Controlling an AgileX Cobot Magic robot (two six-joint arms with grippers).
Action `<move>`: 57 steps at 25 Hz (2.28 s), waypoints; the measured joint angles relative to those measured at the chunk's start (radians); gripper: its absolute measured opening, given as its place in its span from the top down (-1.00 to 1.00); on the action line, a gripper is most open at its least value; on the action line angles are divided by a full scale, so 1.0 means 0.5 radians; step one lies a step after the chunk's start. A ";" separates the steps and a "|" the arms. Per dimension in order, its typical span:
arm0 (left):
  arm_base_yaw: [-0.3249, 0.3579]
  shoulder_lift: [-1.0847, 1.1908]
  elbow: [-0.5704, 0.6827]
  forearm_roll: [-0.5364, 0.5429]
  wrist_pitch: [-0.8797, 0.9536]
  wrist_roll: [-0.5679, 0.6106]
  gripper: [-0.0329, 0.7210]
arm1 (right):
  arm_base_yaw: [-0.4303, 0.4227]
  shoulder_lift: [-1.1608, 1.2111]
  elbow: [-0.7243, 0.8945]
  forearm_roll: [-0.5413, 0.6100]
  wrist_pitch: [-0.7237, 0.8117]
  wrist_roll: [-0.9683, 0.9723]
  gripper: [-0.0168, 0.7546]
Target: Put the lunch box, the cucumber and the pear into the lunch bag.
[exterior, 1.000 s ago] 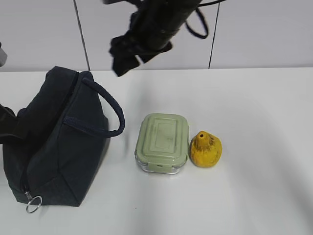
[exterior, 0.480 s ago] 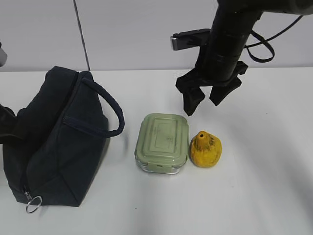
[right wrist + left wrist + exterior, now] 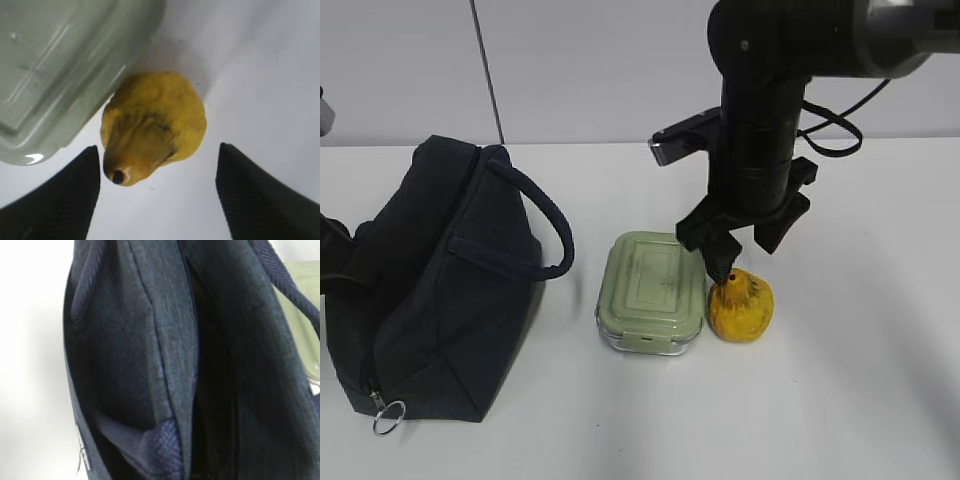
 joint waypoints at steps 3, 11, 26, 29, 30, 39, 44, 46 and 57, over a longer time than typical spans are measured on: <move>0.000 0.000 0.000 0.001 0.000 0.000 0.96 | 0.000 0.003 0.059 0.004 -0.041 0.000 -0.46; 0.000 0.000 0.000 0.002 0.000 0.000 0.96 | 0.000 0.003 0.096 0.065 -0.197 -0.032 -0.25; 0.000 0.000 0.000 0.006 0.000 0.000 0.96 | 0.000 -0.222 0.049 -0.006 -0.156 -0.034 0.53; 0.000 0.000 0.000 0.006 0.000 0.000 0.96 | 0.000 -0.405 -0.079 0.175 -0.245 -0.093 0.53; 0.000 0.000 0.000 0.006 0.000 0.000 0.96 | 0.005 -0.450 -0.130 0.292 -0.309 -0.188 0.53; 0.000 0.000 0.000 0.006 0.002 0.000 0.96 | 0.275 -0.361 -0.250 1.639 -0.811 -1.306 0.54; 0.000 0.000 0.000 0.006 0.006 0.000 0.96 | 0.356 -0.173 -0.256 1.893 -0.917 -1.576 0.54; 0.000 0.000 0.000 0.006 0.006 0.000 0.96 | 0.361 -0.107 -0.256 1.895 -0.921 -1.598 0.54; 0.000 0.000 0.000 0.010 0.008 0.000 0.96 | 0.361 0.040 -0.258 1.498 -0.845 -1.349 0.31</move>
